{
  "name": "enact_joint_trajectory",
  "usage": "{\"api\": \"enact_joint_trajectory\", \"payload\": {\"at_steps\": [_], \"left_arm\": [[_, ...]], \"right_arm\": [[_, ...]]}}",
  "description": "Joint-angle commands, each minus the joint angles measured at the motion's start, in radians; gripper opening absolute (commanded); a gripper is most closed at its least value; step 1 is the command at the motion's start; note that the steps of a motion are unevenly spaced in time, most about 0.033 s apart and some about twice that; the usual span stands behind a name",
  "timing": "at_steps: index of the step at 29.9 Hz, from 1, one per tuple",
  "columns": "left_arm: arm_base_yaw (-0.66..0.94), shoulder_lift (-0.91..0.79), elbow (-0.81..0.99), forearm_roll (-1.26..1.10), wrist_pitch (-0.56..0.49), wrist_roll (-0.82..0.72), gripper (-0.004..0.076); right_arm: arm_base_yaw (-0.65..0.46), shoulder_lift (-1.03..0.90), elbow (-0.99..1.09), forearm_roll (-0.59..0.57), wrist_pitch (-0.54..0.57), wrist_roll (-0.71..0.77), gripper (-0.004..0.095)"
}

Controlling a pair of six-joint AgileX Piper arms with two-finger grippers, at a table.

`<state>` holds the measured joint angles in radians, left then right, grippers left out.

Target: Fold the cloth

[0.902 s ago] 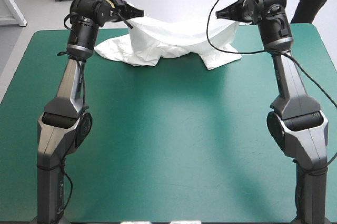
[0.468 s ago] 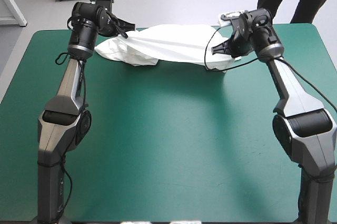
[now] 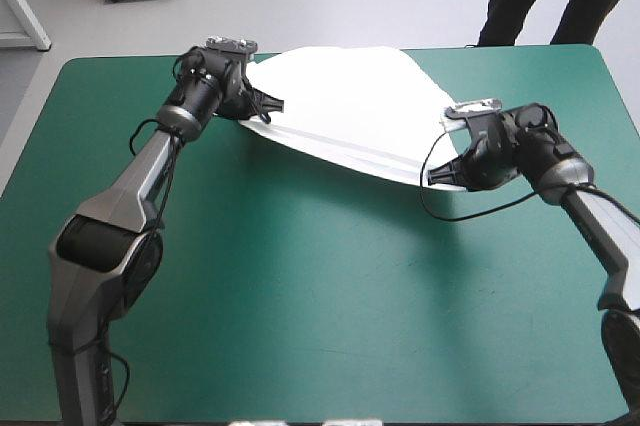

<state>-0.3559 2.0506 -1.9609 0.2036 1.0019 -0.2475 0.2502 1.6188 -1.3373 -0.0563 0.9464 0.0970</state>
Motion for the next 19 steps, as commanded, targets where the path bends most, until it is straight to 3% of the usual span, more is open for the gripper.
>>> {"api": "enact_joint_trajectory", "payload": {"at_steps": [1,4,9,19], "left_arm": [[-0.041,-0.242,0.294,0.057,-0.25,-0.059,-0.0009],[-0.045,-0.389,0.537,0.055,-0.325,-0.12,-0.0009],[-0.045,-0.595,0.826,0.051,-0.328,-0.141,-0.0009],[-0.045,-0.964,1.206,-0.073,-0.165,-0.157,-0.0009]], "right_arm": [[-0.004,-0.108,0.067,-0.026,-0.047,-0.011,-0.0013],[-0.004,-0.142,0.137,-0.021,-0.047,-0.011,-0.0013],[-0.004,-0.228,0.288,0.002,-0.08,-0.011,-0.0013],[-0.004,-0.47,0.591,0.15,-0.07,-0.008,-0.0013]]}}
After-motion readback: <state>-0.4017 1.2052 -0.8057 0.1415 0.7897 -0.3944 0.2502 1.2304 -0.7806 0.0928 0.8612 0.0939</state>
